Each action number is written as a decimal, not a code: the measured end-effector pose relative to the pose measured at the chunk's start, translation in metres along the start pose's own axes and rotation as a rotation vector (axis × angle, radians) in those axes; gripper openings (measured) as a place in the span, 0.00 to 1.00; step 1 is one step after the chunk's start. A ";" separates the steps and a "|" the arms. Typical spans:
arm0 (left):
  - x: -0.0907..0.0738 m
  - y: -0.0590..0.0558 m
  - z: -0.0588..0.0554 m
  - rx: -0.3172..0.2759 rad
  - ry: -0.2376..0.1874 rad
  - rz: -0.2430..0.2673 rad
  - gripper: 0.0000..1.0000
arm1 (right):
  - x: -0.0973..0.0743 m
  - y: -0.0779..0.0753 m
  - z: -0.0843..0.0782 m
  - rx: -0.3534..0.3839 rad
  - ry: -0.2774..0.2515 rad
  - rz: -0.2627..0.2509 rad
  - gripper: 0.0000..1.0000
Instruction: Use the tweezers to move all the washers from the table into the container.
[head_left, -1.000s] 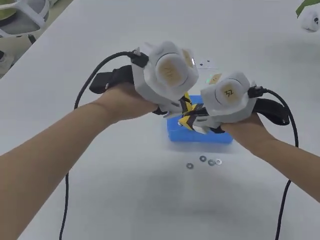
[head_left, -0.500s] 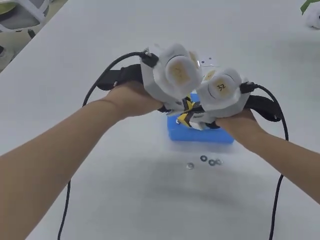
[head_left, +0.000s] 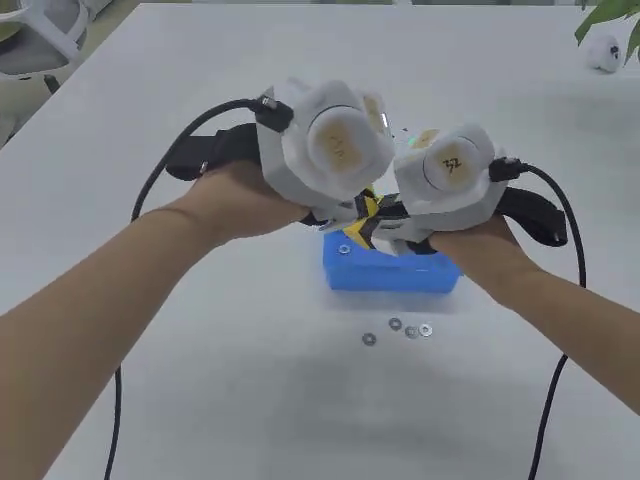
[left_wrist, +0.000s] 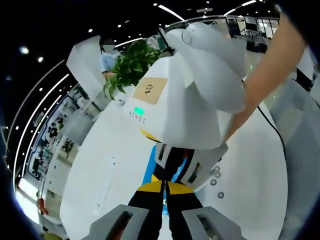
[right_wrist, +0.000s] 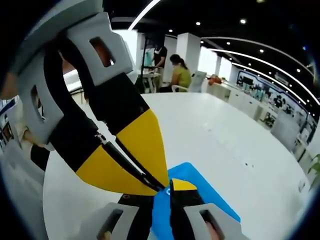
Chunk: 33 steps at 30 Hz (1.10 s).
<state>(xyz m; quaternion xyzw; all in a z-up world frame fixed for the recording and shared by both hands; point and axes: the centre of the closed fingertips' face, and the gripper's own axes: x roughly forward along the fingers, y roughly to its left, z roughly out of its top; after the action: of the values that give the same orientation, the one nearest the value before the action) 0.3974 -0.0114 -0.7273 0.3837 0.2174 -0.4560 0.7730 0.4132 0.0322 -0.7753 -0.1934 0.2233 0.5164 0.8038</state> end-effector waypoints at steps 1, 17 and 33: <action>-0.002 -0.001 0.002 0.001 -0.004 0.001 0.00 | -0.003 0.002 0.006 0.018 -0.027 0.002 0.08; -0.055 -0.027 0.037 -0.021 -0.116 -0.005 0.00 | -0.047 0.035 0.019 -0.139 -0.062 -0.030 0.07; -0.059 -0.054 0.025 -0.244 -0.211 -0.043 0.00 | -0.047 0.059 -0.004 -0.124 -0.047 0.000 0.04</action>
<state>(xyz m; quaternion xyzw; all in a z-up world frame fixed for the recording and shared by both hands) 0.3213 -0.0151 -0.6933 0.2320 0.1968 -0.4806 0.8225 0.3415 0.0182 -0.7577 -0.2307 0.1719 0.5335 0.7954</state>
